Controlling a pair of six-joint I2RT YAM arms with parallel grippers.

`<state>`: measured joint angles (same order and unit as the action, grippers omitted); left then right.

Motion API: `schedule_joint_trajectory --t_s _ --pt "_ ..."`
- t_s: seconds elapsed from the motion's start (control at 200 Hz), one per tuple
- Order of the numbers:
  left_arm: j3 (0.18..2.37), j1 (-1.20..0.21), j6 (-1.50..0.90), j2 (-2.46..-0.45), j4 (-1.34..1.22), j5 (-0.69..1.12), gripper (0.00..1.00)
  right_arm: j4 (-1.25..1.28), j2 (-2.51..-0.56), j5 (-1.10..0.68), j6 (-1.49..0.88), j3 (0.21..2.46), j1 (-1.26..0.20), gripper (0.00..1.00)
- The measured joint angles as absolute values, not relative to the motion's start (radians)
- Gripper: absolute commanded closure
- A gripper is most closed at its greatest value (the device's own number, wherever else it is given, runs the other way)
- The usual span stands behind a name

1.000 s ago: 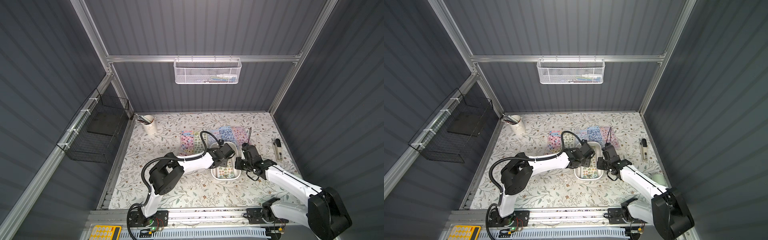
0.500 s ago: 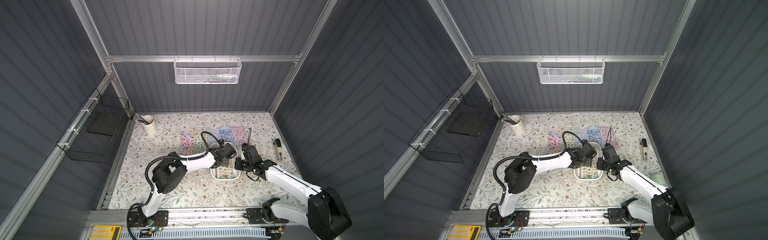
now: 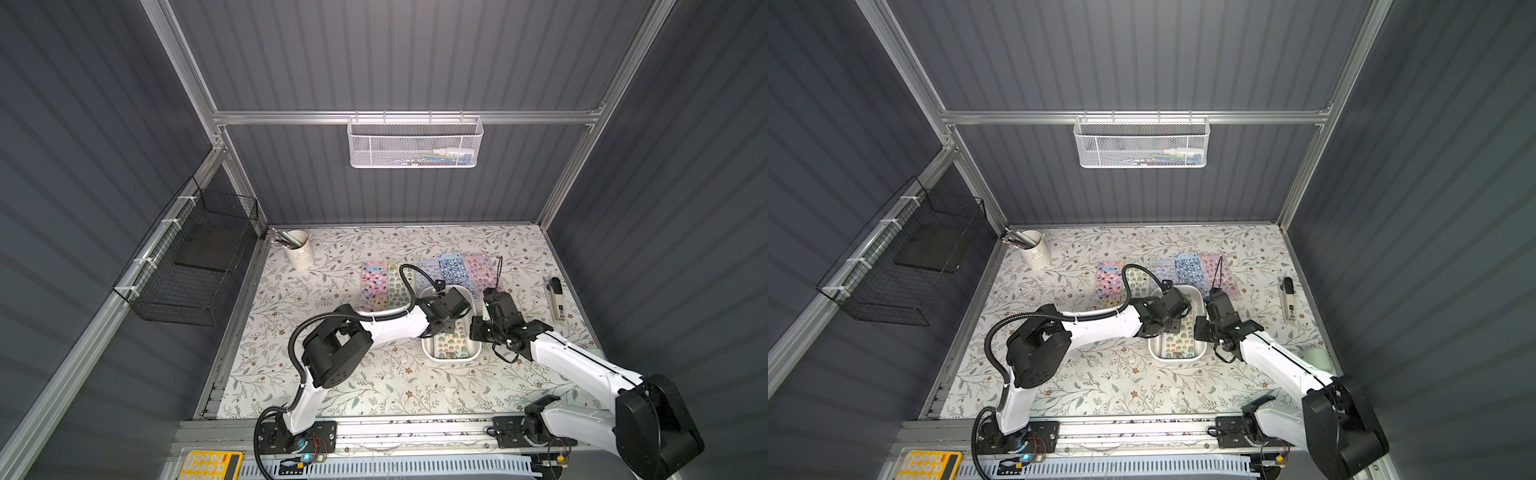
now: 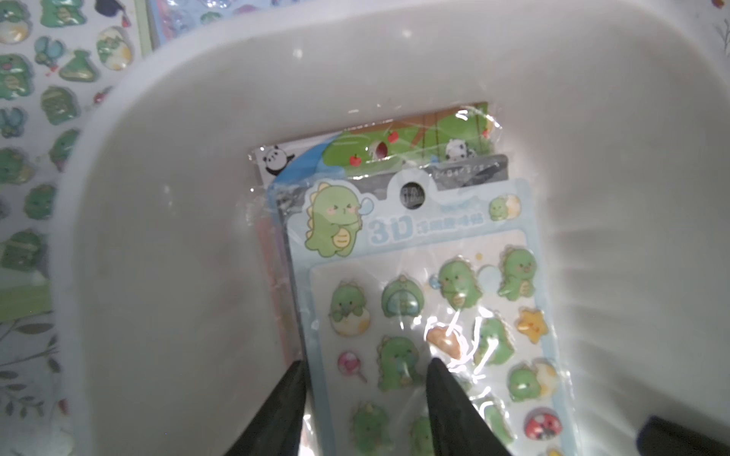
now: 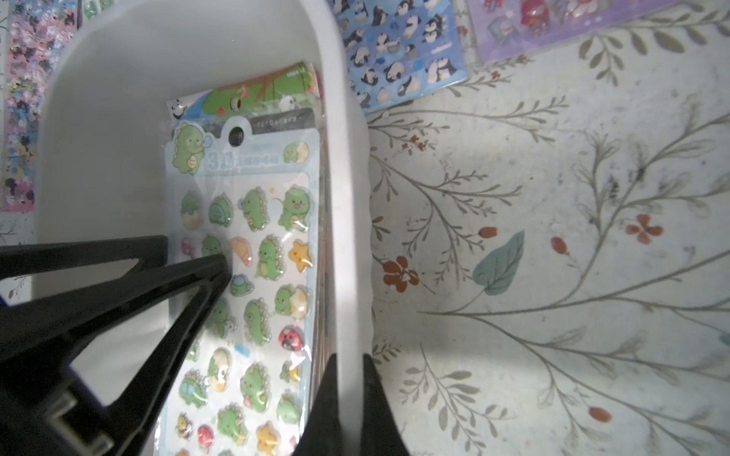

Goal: Take the stickers out of the storage box
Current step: Pick up the sticker from the storage box.

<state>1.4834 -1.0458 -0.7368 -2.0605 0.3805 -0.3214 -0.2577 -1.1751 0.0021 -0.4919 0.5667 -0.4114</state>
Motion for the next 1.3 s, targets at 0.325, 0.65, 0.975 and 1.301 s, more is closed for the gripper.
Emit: schedule_joint_trajectory --t_s 0.325,0.65,0.975,1.301 --pt "1.433 -1.046 -0.738 -1.98 0.359 -0.315 0.63 -0.239 -1.188 0.003 -0.491 0.567 -0.411 0.93" --pt "1.431 -1.046 -0.736 -1.967 0.348 -0.304 0.5 -0.233 -1.2 0.003 -0.491 0.567 -0.411 0.93" --pt "1.444 -1.046 -0.737 -1.999 0.378 -0.323 0.42 -0.232 -1.2 0.002 -0.492 0.567 -0.411 0.93" --pt "1.488 -1.047 -0.738 -2.063 0.374 -0.311 0.45 -0.233 -1.198 -0.002 -0.493 0.567 -0.411 0.93"
